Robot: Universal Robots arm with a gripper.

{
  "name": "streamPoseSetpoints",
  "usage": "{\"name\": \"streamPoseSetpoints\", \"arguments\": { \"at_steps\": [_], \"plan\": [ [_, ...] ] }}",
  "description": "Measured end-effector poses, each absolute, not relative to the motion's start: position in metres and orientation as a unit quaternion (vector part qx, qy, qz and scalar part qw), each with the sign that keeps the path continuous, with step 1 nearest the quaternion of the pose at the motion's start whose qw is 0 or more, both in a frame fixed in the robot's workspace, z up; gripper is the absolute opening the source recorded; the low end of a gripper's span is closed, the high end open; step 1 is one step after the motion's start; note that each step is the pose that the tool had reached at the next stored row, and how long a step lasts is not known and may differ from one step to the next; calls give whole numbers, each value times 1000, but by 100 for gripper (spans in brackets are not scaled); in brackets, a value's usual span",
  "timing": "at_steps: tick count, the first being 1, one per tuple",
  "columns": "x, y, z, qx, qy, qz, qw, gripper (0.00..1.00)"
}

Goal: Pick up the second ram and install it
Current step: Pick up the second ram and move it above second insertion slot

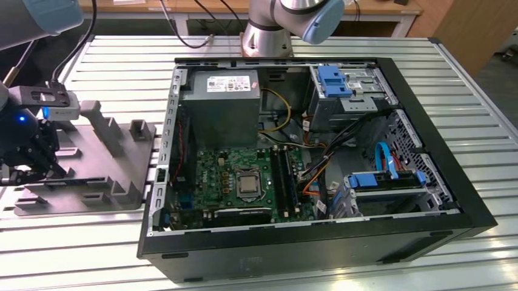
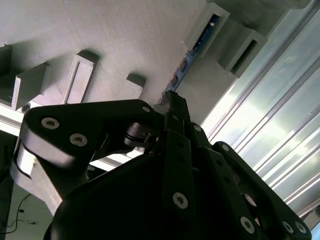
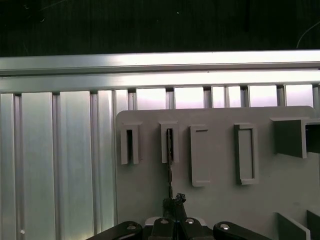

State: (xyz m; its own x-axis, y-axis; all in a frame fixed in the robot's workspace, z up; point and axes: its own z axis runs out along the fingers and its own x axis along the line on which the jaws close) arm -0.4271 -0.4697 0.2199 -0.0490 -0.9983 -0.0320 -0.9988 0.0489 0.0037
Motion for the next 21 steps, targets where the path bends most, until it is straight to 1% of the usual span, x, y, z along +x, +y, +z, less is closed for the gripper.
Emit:
{"name": "streamPoseSetpoints", "arguments": {
  "at_steps": [6, 7, 8, 9, 10, 11, 12, 21],
  "plan": [
    [-427, -470, 220, -689, 724, 12, 10, 10],
    [-427, -470, 220, -689, 724, 12, 10, 11],
    [-427, -470, 220, -689, 724, 12, 10, 16],
    [-427, -470, 220, -689, 724, 12, 10, 16],
    [-427, -470, 220, -689, 724, 12, 10, 23],
    [-427, -470, 220, -689, 724, 12, 10, 23],
    [-427, -470, 220, -689, 724, 12, 10, 29],
    [-428, -470, 214, -694, 720, 12, 11, 29]
  ]
}}
